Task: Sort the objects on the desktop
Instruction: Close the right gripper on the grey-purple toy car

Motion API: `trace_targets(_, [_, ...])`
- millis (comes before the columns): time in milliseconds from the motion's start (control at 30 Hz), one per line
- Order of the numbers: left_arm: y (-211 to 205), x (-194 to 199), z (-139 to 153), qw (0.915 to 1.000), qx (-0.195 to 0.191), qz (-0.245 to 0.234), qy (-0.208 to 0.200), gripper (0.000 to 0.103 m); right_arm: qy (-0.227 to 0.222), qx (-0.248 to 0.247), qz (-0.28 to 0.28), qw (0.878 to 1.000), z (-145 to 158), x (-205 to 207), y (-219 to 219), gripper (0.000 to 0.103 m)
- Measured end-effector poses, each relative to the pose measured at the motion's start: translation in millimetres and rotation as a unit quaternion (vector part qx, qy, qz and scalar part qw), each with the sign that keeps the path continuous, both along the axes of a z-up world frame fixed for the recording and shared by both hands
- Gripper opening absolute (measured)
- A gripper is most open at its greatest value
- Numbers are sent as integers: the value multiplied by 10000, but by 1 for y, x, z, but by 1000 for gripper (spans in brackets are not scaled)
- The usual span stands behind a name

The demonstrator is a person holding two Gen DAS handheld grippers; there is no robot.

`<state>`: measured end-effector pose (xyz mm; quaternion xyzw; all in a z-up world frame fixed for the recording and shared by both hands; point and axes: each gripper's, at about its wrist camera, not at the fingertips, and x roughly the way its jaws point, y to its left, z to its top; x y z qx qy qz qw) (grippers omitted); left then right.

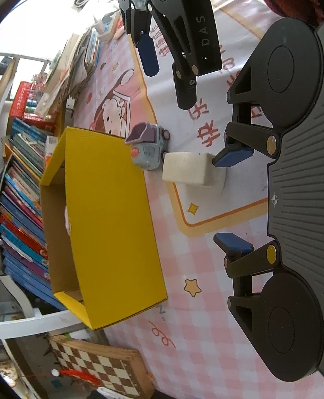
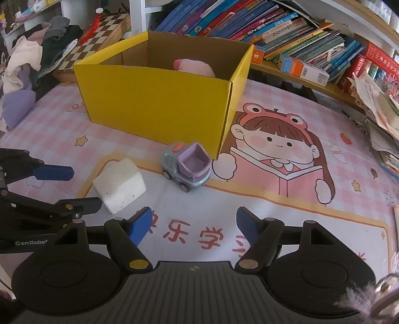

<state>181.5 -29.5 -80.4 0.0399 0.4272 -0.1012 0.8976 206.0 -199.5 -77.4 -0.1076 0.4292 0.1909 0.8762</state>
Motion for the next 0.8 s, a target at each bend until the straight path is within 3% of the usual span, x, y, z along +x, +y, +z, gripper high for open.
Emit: trace_targets(800, [-15, 14, -3, 9992, -198, -306, 165, 62, 81, 19, 458, 9989, -17, 54, 24, 70])
